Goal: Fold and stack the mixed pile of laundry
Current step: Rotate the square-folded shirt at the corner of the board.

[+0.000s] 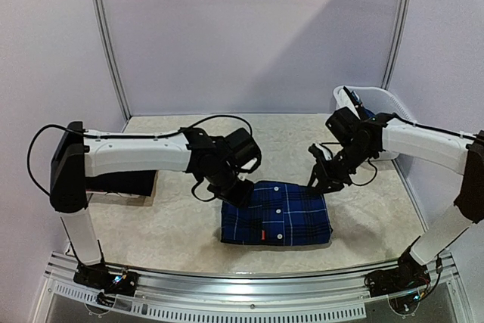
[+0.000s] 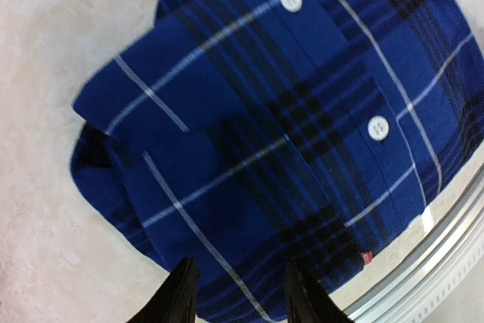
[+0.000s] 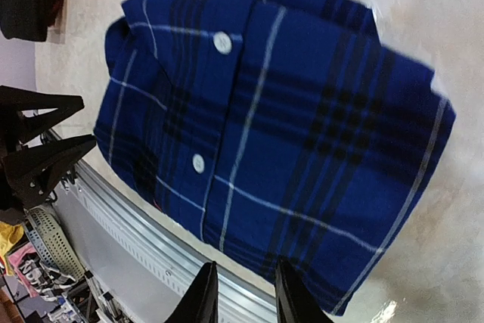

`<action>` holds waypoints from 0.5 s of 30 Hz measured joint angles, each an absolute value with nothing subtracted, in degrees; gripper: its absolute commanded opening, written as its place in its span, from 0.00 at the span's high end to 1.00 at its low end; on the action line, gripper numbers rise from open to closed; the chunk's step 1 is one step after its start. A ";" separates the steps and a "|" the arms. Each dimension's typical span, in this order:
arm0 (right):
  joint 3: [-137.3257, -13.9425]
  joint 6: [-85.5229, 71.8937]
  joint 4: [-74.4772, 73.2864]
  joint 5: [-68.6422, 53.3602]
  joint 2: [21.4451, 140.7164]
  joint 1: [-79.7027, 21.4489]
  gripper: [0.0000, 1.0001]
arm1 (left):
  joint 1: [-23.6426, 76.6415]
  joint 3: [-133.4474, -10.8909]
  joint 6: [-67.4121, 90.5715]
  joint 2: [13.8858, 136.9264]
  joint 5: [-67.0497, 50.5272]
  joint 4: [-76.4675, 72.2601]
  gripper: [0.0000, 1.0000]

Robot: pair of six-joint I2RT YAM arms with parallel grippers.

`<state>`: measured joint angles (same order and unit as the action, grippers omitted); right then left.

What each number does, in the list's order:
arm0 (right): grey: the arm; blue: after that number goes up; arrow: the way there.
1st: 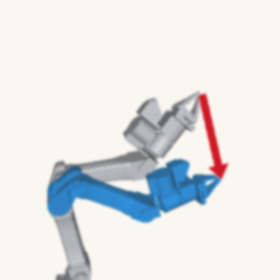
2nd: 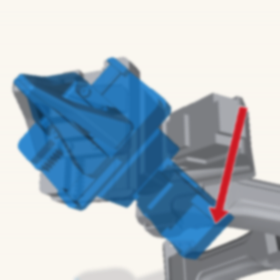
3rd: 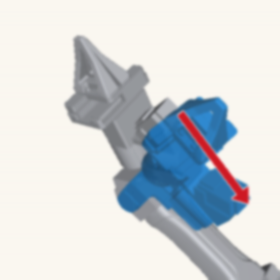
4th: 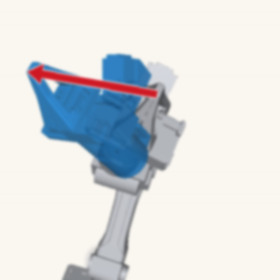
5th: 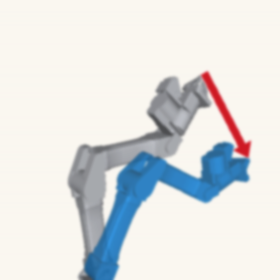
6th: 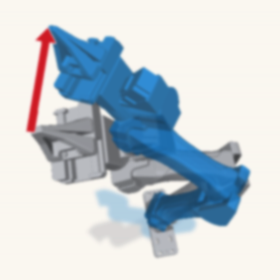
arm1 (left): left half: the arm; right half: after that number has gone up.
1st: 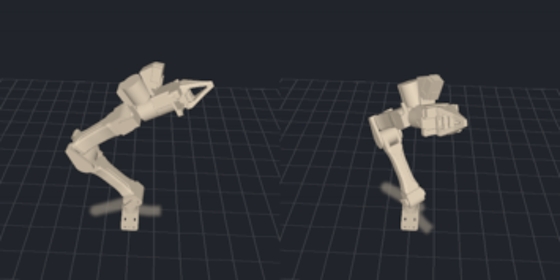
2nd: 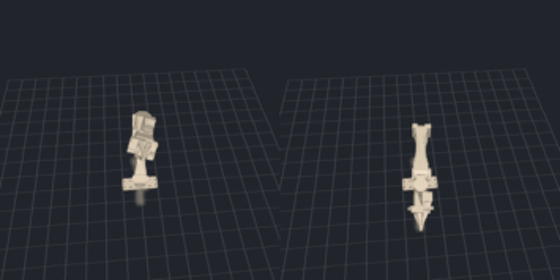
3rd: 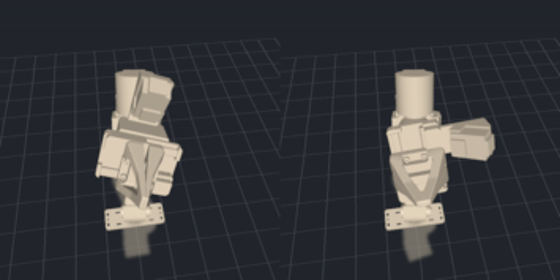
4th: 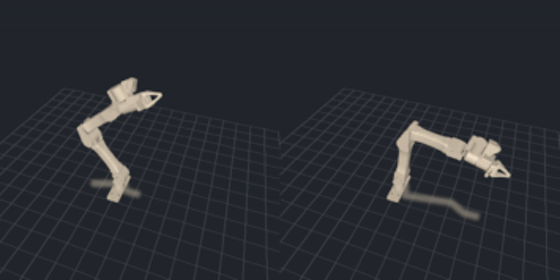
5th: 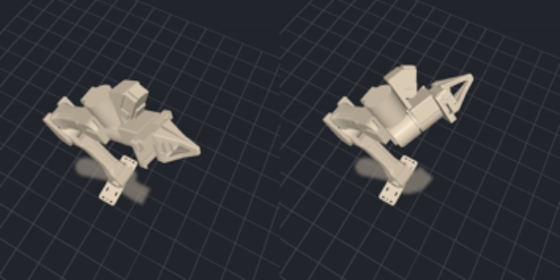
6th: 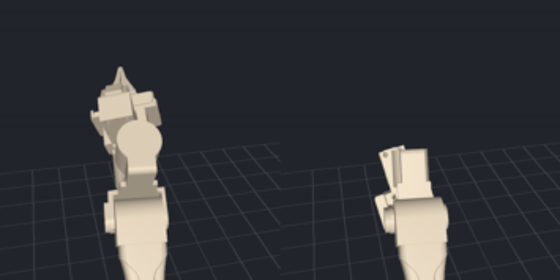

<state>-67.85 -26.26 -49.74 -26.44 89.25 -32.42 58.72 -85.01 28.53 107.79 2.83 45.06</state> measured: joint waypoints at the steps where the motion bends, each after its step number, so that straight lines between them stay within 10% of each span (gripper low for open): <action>1: -65.56 -27.42 -49.69 -26.37 87.70 -32.99 0.73 | 59.68 -84.07 28.53 107.83 2.48 44.75 0.61; 15: -47.51 -35.81 -42.48 -26.22 85.03 -33.50 0.74 | 63.64 -79.48 28.77 111.24 -0.21 40.73 0.62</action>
<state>-47.51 -35.81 -42.48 -26.22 85.03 -33.50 63.64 -79.48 28.77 111.24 -0.21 40.73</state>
